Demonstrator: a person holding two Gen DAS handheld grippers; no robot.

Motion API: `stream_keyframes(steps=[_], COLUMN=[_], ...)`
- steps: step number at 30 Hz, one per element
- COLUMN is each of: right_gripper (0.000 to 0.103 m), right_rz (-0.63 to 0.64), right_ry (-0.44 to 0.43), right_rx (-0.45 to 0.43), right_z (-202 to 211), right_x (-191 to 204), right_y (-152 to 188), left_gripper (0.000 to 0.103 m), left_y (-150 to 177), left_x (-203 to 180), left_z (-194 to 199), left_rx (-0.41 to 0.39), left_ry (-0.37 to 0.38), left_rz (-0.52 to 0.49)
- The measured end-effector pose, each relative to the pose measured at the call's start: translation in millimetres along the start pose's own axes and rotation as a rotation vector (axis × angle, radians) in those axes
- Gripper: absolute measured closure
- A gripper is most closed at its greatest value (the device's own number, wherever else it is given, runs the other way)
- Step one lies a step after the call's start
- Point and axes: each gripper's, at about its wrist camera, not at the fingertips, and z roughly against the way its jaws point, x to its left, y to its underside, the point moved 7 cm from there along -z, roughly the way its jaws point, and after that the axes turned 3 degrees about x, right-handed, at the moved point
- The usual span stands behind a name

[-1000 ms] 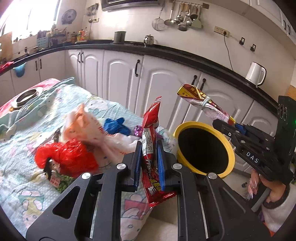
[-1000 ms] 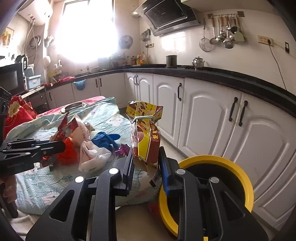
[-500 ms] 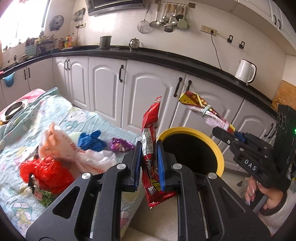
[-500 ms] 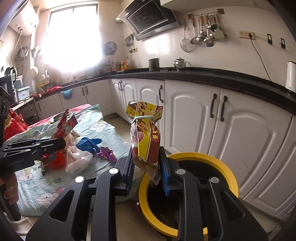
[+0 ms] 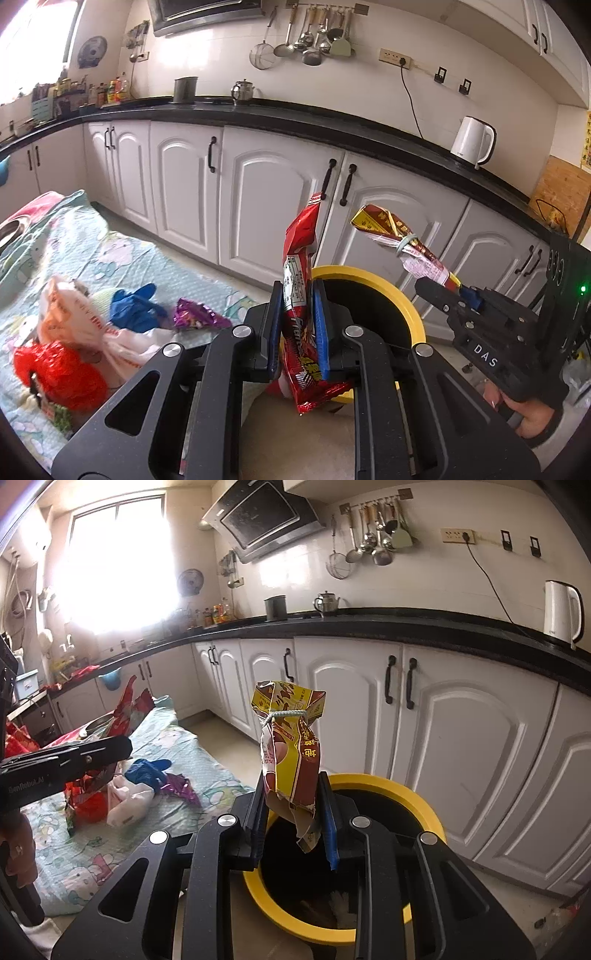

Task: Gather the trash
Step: 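Carry the red wrapper and yellow box over the bin with both grippers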

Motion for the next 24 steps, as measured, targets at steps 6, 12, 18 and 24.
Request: stream_keyframes(steps=[6,12,18,24], right_gripper=[0.079,0.079,0.079,0.079], right_rz=[-0.032,-0.069,-0.098,-0.122], right_ry=[0.028,0.061,0.088,0.104], right_rx=[0.02,0.047,0.086,0.122], right_z=[-2.4,-6.8,-14.1,-22.0], right_x=[-16.1,-33.8,-46.3,-54.6], right_y=[6.7,16.8,26.9,38.2], left_gripper=[0.093,0.093,0.093,0.092], left_y=[-0.4,1.9,6.0,13.0], left_x=[-12.3,-23.0,-32.9,-38.1], left_z=[-13.4,-29.8,-49.8,-72.5], left_rx=[0.015,0.039,0.069,0.114], left_ry=[0.013,0.026,0.05,0.075], left_rz=[-0.014,-0.027,-0.036,-0.028])
